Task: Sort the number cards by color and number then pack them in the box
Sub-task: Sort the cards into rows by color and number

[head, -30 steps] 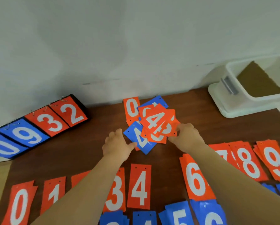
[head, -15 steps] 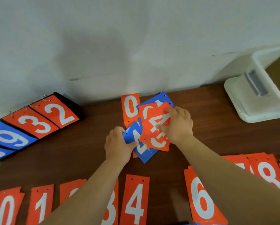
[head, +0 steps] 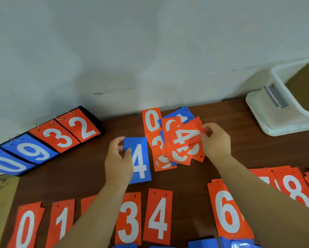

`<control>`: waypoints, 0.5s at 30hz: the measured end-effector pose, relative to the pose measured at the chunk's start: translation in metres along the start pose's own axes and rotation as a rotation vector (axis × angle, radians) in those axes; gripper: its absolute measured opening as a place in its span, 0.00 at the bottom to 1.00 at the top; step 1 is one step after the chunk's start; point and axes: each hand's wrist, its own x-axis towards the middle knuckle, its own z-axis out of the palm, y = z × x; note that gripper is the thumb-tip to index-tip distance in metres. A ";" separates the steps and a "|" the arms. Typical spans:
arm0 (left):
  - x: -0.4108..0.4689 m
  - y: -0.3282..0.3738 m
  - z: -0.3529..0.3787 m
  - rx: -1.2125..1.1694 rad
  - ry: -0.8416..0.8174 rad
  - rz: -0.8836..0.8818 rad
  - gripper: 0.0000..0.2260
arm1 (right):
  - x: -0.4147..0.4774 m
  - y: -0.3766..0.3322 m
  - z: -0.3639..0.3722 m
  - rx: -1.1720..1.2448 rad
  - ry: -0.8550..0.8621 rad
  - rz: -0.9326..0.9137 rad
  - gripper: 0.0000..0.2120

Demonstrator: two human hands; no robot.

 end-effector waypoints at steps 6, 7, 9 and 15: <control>-0.021 -0.015 -0.065 -0.051 0.003 -0.057 0.16 | -0.055 -0.023 -0.022 0.348 0.095 0.035 0.09; -0.027 -0.017 -0.076 -0.053 0.005 -0.062 0.16 | -0.067 -0.025 -0.026 0.376 0.098 0.036 0.10; -0.043 -0.024 -0.098 -0.059 0.003 -0.079 0.16 | -0.096 -0.029 -0.033 0.406 0.059 0.031 0.11; -0.101 -0.056 -0.152 -0.117 -0.045 -0.070 0.15 | -0.193 -0.040 -0.045 0.282 -0.127 -0.012 0.12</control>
